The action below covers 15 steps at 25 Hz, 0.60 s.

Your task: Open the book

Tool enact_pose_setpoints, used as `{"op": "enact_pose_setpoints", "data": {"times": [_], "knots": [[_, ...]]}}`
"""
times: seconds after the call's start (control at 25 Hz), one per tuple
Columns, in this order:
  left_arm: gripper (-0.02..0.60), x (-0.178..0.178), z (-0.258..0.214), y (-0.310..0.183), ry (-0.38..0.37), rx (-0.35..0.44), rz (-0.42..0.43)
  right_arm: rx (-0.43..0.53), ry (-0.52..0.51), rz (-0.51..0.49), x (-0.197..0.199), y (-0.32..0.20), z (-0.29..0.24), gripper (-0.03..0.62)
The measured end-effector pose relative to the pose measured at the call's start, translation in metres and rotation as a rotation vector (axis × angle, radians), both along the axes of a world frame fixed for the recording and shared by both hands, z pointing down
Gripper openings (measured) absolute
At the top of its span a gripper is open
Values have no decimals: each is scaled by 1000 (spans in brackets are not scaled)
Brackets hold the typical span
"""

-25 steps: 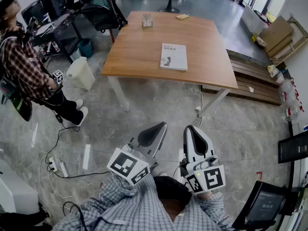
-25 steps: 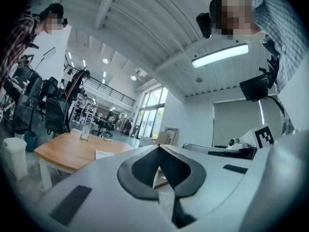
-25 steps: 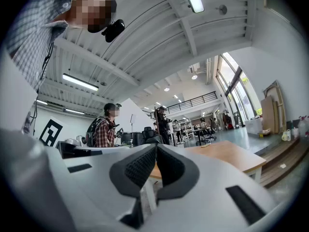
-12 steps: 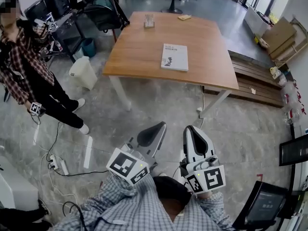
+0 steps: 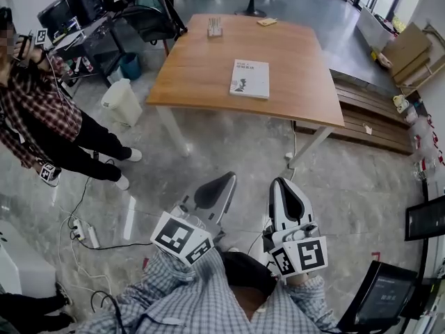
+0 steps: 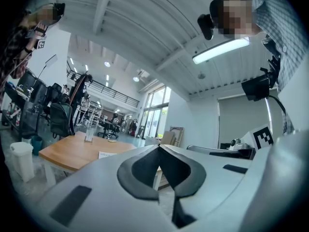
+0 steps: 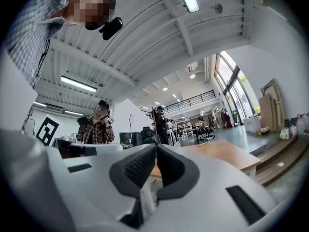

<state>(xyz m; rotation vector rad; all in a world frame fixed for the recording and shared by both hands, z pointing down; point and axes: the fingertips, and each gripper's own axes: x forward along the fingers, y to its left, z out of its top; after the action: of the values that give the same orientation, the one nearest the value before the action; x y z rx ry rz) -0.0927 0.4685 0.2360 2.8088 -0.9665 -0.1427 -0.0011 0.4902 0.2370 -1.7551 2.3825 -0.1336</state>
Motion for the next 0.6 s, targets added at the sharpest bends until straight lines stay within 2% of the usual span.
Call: {"op": "enact_pose_setpoints", "data": {"times": [0.32,0.6], "knots": [[-2,17,7,1,-3,0,-19,-9,-18,12,27,2,10,26],[-2,22,14,-32,-3,-8,-21,-17,-16,3,29,-29,16,26]]}}
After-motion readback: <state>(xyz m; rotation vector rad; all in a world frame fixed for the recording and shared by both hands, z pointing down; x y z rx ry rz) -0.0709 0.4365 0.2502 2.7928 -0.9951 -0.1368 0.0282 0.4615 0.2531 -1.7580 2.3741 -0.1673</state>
